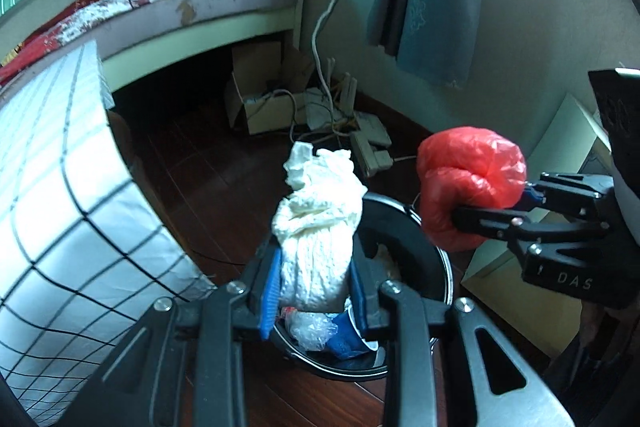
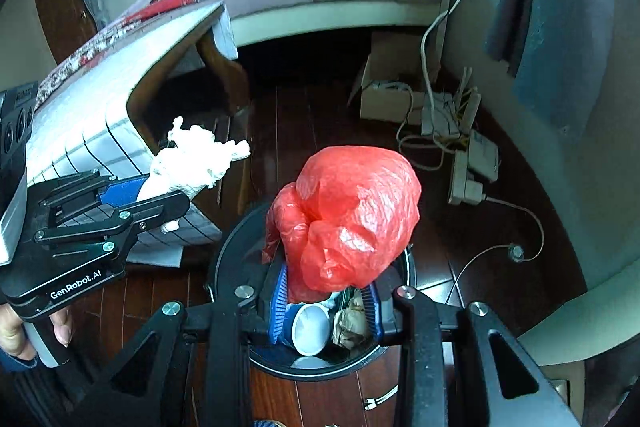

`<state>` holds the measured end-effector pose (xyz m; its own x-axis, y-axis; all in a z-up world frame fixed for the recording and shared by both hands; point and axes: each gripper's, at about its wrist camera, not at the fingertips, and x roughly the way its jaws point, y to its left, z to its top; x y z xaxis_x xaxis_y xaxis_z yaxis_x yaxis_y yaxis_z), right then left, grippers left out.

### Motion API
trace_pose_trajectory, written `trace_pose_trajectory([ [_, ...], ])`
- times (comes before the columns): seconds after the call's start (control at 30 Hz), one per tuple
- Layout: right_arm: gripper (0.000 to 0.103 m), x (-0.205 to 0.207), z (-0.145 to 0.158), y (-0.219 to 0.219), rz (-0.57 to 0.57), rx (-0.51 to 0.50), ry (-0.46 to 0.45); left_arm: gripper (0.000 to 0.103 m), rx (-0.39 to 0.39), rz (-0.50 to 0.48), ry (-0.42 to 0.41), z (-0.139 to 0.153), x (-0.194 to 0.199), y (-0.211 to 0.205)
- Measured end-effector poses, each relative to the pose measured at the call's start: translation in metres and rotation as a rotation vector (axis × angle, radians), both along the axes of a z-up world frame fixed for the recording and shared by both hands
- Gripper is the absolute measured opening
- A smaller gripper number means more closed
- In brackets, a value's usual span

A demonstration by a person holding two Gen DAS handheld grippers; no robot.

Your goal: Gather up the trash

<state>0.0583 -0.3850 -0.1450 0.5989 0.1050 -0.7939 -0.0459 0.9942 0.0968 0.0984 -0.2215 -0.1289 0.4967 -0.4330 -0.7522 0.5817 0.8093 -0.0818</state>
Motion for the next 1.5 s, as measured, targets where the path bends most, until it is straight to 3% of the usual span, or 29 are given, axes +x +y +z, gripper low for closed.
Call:
trace_pose_trajectory([
  [0.07, 0.034, 0.005, -0.010, 0.002, 0.024, -0.002, 0.034, 0.037, -0.009, -0.007, 0.033, -0.007, 0.005, -0.002],
  [0.13, 0.041, 0.013, -0.027, 0.004, 0.054, -0.016, 0.096, 0.055, -0.015, -0.007, 0.082, -0.017, 0.012, -0.004],
  [0.17, 0.056, 0.017, -0.036, 0.003, 0.047, -0.041, 0.133, 0.079, -0.001, 0.008, 0.087, -0.021, 0.014, -0.004],
  [0.2, 0.066, 0.020, -0.048, 0.000, 0.026, -0.082, 0.169, 0.095, 0.012, 0.025, 0.079, -0.025, 0.014, -0.003],
  [0.23, 0.081, 0.020, -0.056, -0.004, 0.002, -0.100, 0.183, 0.098, 0.022, 0.037, 0.073, -0.027, 0.015, -0.001],
  [0.37, 0.102, 0.021, -0.063, -0.016, -0.067, -0.094, 0.211, 0.102, 0.089, 0.113, 0.065, -0.041, 0.016, 0.009],
  [0.53, 0.102, 0.022, -0.062, -0.011, -0.063, -0.116, 0.210, 0.102, 0.110, 0.161, 0.039, -0.043, 0.016, 0.014],
  [1.5, 0.102, 0.031, -0.025, 0.011, -0.060, -0.135, 0.093, 0.102, 0.104, 0.212, -0.040, -0.013, 0.014, 0.027],
])
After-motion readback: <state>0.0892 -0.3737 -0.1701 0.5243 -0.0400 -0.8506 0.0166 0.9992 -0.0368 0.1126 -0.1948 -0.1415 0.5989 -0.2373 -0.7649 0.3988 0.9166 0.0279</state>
